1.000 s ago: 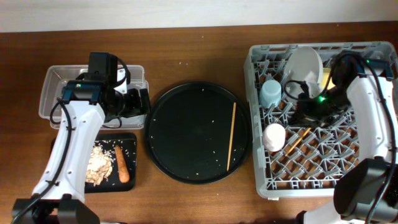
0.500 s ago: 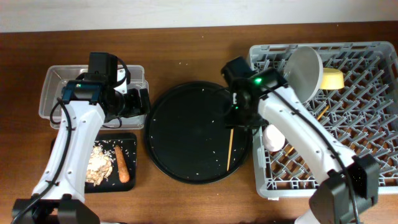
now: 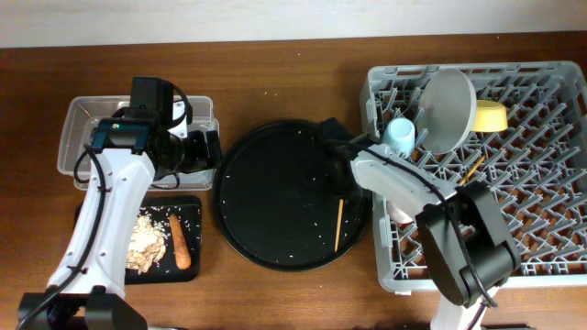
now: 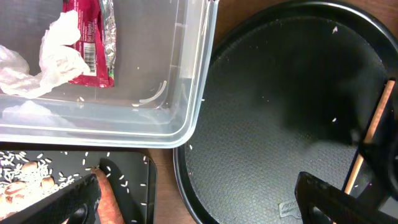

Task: Sort waste into correct bins and load items into the dishwasher rack
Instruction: 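Grasp the second wooden chopstick with the right gripper, then lay the second chopstick in the rack beside the first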

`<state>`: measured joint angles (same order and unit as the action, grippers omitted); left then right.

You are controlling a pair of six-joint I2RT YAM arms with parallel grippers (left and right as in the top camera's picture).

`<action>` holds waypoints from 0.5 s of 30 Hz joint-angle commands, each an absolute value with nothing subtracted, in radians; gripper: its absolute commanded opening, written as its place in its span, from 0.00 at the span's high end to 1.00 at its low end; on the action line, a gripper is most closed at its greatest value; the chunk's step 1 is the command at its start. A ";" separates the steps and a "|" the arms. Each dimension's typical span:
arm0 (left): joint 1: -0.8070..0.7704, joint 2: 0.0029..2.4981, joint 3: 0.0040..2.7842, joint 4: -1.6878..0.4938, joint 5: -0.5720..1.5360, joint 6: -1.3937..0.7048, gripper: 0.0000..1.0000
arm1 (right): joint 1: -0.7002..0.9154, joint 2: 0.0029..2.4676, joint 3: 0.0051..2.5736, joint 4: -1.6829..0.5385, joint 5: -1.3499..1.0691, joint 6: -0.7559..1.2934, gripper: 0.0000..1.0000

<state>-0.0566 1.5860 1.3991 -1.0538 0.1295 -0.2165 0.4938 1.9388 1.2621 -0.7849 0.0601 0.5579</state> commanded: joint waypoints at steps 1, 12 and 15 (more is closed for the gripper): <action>-0.058 1.587 1.402 -1.052 0.126 -0.207 0.01 | 0.504 1.956 1.195 -0.711 0.076 0.567 0.81; -0.058 1.587 1.402 -1.053 0.126 -0.207 0.01 | 0.464 1.834 1.570 -1.098 -0.044 0.389 0.96; -0.058 1.587 1.402 -1.052 0.126 -0.207 0.01 | 0.327 1.758 1.683 -1.307 -0.037 0.373 0.96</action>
